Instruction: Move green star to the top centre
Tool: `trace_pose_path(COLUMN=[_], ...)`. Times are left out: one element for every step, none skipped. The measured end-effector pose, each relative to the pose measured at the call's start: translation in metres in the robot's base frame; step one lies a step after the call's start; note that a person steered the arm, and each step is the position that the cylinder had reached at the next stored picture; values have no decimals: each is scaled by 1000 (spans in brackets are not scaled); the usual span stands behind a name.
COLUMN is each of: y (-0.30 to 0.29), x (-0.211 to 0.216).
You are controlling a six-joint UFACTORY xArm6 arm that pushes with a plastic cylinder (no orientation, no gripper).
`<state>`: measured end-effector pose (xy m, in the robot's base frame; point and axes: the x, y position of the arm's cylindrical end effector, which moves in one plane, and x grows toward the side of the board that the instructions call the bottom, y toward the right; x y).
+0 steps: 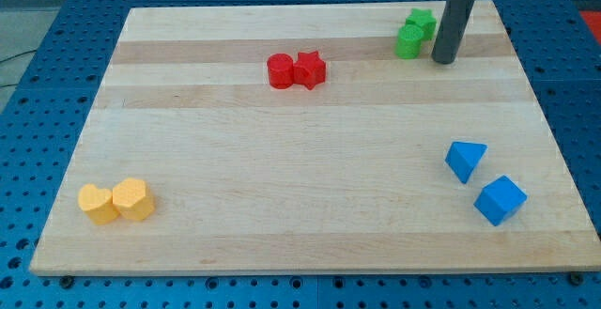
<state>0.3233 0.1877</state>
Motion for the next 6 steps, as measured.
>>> trace_pose_path(y=[0, 0, -7, -12, -8, -11], x=[3, 0, -49, -107, -118, -117])
